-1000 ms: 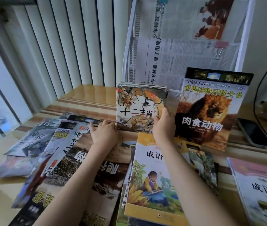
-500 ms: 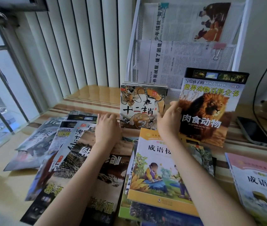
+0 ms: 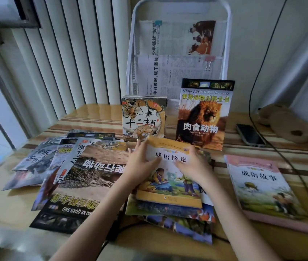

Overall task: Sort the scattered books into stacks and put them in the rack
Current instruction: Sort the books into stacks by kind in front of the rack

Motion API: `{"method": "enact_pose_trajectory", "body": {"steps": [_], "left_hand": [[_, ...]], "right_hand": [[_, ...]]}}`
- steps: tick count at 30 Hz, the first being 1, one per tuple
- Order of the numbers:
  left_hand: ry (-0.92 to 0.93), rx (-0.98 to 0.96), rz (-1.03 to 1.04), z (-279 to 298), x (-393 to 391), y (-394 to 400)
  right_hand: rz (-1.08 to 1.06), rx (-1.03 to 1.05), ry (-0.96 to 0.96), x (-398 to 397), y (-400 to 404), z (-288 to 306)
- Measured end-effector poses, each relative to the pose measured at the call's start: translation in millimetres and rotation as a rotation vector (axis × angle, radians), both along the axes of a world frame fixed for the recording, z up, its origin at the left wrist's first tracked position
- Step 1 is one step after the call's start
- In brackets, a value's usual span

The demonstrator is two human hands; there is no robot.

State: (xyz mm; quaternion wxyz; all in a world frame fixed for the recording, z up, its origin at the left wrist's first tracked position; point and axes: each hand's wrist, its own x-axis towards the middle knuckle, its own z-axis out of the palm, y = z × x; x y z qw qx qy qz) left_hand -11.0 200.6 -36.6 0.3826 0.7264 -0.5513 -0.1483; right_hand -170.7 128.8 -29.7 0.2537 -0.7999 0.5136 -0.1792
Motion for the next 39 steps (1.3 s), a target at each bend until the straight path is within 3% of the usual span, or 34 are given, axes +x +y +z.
{"method": "enact_pose_trajectory", "body": {"steps": [2, 6, 9, 11, 13, 17, 22, 26, 28, 31, 34, 36, 39], "left_hand": [[0.11, -0.173, -0.037, 3.1, -5.1, 1.5], [0.526, -0.405, -0.25, 25.2, -23.6, 0.2], [0.591, -0.408, -0.246, 39.0, -51.3, -16.8], [0.601, -0.307, -0.218, 39.9, -79.5, -35.0], [0.545, -0.183, -0.275, 34.5, -112.7, -53.9], [0.253, 0.079, -0.47, 12.0, -179.2, -82.2], [-0.159, 0.396, -0.507, -19.2, -216.6, -89.5], [-0.42, 0.43, -0.535, -17.7, -205.8, -91.5], [-0.555, 0.343, -0.47, -4.3, -190.2, -90.9], [-0.671, 0.208, -0.157, 15.1, -146.0, -74.4], [-0.606, 0.393, 0.164, 11.2, -96.3, -53.4], [-0.509, 0.475, 0.192, 1.4, -81.7, -43.0], [-0.408, 0.321, 0.09, -6.6, -80.3, -37.7]], "right_hand": [[-0.021, -0.018, -0.165, -3.4, 3.8, -0.6], [-0.017, -0.029, -0.65, -16.4, 11.0, 0.4], [-0.095, -0.081, -0.751, -39.9, 3.9, 9.0], [-0.215, -0.171, -0.645, -64.3, -9.1, 17.2], [-0.352, -0.277, -0.419, -94.7, -25.3, 20.0], [-0.552, -0.362, 0.004, -158.1, -54.1, 10.0], [-0.503, -0.102, 0.338, -186.6, -60.0, -35.6], [-0.519, -0.167, 0.464, -173.7, -54.7, -36.7], [-0.507, -0.254, 0.397, -153.8, -46.7, -22.8], [-0.312, -0.262, 0.152, -114.0, -22.9, -8.3], [-0.132, -0.048, 0.013, -80.7, 2.5, -6.6], [-0.146, -0.099, 0.063, -68.2, 7.8, -8.6], [-0.176, -0.108, 0.079, -60.0, 6.6, -14.7]]}}
